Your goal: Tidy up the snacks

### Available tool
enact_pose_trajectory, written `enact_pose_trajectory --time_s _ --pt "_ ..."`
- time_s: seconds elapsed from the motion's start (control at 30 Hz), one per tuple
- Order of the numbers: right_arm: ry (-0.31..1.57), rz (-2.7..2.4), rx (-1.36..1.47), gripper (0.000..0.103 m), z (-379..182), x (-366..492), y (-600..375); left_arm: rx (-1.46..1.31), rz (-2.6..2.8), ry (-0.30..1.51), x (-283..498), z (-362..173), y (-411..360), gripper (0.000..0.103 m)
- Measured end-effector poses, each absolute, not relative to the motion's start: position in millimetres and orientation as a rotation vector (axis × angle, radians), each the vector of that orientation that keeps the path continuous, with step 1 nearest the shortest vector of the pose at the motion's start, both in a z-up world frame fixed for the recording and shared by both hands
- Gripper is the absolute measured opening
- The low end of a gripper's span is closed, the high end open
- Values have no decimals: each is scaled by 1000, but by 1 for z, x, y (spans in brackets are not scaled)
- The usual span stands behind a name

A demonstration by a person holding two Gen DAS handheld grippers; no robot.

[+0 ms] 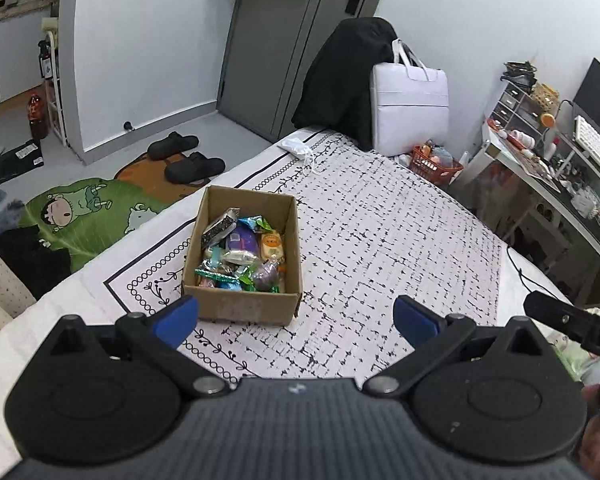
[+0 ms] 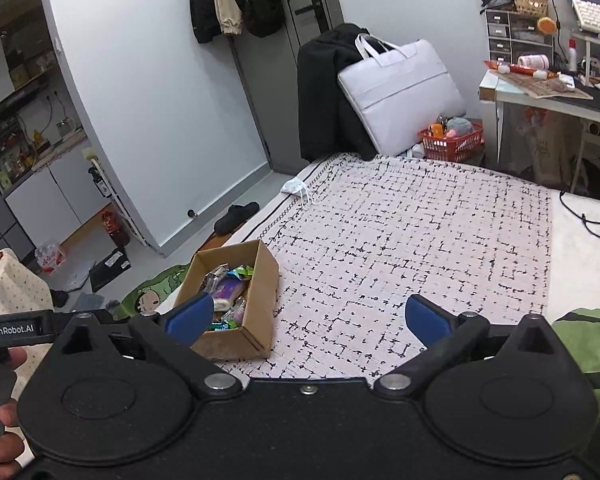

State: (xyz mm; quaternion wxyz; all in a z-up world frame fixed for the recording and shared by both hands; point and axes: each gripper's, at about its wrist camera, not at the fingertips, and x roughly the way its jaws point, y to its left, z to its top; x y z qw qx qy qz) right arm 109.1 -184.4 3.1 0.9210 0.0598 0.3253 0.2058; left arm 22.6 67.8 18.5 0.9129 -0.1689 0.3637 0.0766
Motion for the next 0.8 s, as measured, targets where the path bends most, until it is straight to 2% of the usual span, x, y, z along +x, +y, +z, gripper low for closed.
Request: enact_pose_trajectory --time_s 0.8 --pt "631 434 87 103 5 66 -202 -293 174 722 -24 18 52 103"
